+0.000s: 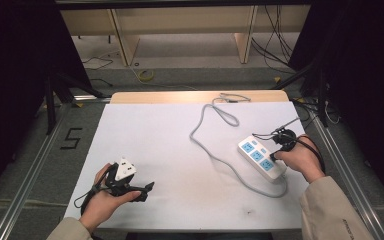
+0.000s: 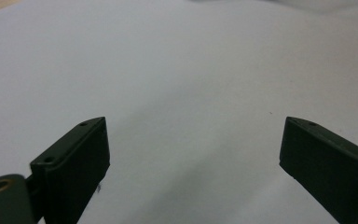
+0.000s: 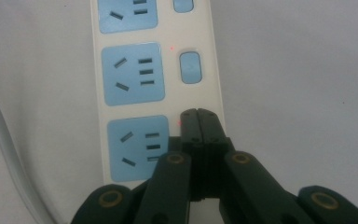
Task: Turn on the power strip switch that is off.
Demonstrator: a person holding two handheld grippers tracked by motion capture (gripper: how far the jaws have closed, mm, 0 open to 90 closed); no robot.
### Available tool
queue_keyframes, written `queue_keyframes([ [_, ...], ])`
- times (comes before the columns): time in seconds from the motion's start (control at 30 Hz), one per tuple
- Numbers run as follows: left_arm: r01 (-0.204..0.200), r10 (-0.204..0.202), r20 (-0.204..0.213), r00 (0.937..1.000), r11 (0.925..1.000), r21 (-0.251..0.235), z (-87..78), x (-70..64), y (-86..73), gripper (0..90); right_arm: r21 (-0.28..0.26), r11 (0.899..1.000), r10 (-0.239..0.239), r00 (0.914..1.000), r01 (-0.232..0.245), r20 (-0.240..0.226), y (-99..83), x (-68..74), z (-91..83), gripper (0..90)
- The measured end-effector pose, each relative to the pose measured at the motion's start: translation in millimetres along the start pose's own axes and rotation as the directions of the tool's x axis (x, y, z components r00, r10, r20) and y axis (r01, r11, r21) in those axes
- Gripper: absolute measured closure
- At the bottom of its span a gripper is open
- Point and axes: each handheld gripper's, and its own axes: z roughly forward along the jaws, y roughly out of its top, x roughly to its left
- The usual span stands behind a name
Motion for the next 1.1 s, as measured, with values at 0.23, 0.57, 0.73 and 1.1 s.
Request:
queue_keyframes([
  [0.23,-0.003,0.003,0.0,1.0,1.0,0.003,-0.3,0.0,0.1,8.0,0.001,1.0,0.004,1.0,-0.004,0.003,0.0,0.6,0.1,90.0],
  [0.57,-0.003,0.003,0.002,1.0,1.0,-0.002,0.0,-0.5,0.1,8.0,0.004,1.0,0.026,0.9996,-0.026,-0.007,-5.3,-2.6,0.0,90.0],
  [0.73,-0.003,0.003,0.004,1.0,1.0,0.0,0.8,-0.7,0.6,8.0,0.014,1.0,0.011,0.9999,-0.011,0.012,-3.8,-0.2,0.0,90.0],
  [1.1,-0.004,0.004,0.004,1.0,1.0,-0.001,0.6,-0.6,0.6,8.1,0.01,1.0,0.003,0.9999,-0.003,0.016,-4.3,0.3,-0.2,90.0],
])
